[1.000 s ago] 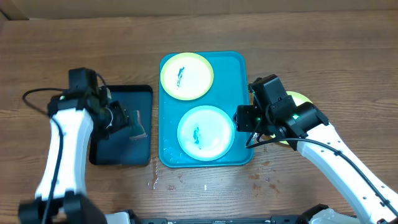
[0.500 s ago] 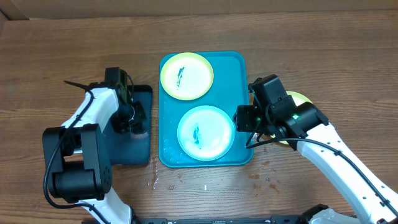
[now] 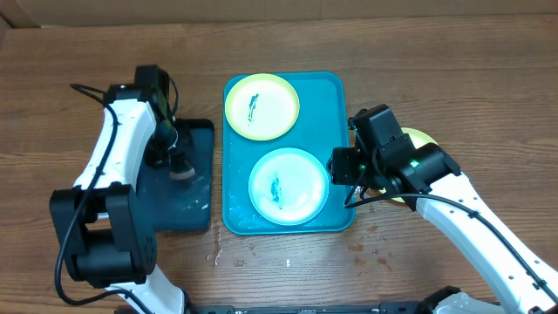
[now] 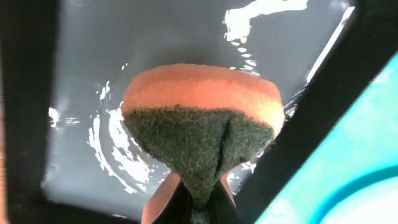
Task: Clean dirty plates on tray and stack at the side
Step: 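Grasp the sponge from the black tray with the left gripper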
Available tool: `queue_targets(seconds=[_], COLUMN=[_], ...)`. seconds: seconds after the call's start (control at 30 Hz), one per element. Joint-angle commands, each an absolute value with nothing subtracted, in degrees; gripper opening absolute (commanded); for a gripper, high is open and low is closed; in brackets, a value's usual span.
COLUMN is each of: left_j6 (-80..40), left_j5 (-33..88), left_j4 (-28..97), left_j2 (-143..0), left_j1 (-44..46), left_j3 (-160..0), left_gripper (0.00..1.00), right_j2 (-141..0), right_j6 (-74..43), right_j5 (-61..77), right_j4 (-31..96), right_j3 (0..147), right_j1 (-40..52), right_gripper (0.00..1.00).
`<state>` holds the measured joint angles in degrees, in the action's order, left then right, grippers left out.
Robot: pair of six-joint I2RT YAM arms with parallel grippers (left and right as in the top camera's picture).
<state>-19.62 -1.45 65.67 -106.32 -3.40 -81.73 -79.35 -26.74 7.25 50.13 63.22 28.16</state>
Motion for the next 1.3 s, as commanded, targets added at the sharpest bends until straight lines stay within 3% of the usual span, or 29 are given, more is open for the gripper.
queue_targets(seconds=[0.0,0.17,0.33,0.7,0.87,1.27], left_j6=[-20.1,-21.8,-17.9,-13.0,-13.1,-15.8], left_j5=[-8.6,-7.7,-3.8,8.0,6.2,3.4], left_j4=[63.0,49.1,48.0,65.7,68.2,48.6], left_j2=[-105.4,-105.6,-105.6,-105.6,-105.6,-105.8], left_j1=[-3.1,-2.9,-3.0,-3.1,-3.1,-3.4], left_j3=[-77.8,-66.3,-64.5,-82.8,-86.1,-64.0], left_gripper=[0.04,0.04,0.04,0.04,0.04,0.04], right_j2=[-79.1,-79.1,-79.2,-81.2,-81.6,-81.6], right_j6=[-26.6,-26.6,-26.6,-26.6,-26.6,-26.6], right_j5=[7.1,7.2,7.1,6.1,6.1,6.0], right_j4=[49.8,49.8,49.7,50.1,51.0,52.3], right_j3=[64.3,64.3,64.3,64.1,64.1,64.1], right_j1=[28.0,28.0,28.0,28.0,28.0,28.0], right_gripper=[0.55,0.55,0.56,0.56,0.56,0.56])
